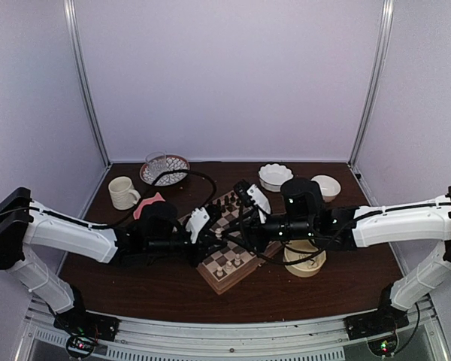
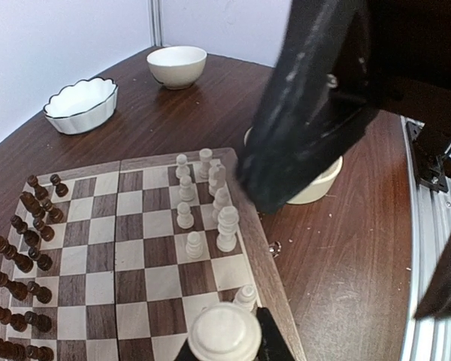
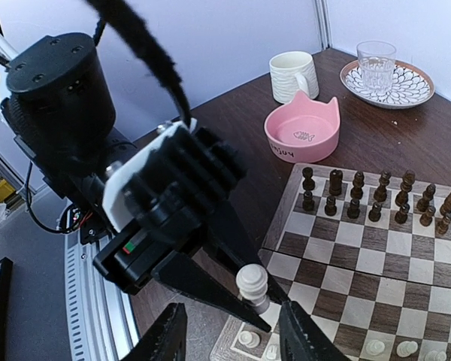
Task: Set up the chess pieces on the board
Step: Pass from the left arm to the right
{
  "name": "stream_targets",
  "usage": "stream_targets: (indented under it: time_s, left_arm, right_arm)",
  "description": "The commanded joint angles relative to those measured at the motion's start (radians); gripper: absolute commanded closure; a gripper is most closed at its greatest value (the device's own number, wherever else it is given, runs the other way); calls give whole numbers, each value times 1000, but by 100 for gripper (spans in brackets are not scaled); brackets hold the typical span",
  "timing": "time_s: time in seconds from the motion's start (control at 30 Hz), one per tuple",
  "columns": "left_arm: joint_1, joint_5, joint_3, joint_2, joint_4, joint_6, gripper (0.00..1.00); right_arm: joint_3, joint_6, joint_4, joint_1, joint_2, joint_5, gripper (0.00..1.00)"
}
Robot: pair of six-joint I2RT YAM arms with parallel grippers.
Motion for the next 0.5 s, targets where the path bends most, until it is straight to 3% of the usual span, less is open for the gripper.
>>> stream_targets:
  time_s: [0.0,0.17,0.47]
  left_arm:
    - [-43,-34,48,-1,-23,57,100]
    - [-60,-47,65,6,-46,66,100]
    - [-69,-57,69,5,-55,75,100]
  right_arm:
    - [38,-3,-35,6,24,18,56]
    - [50,6,-39,6,45,-5,56]
    - [63,8,-48,6,64,-18,67]
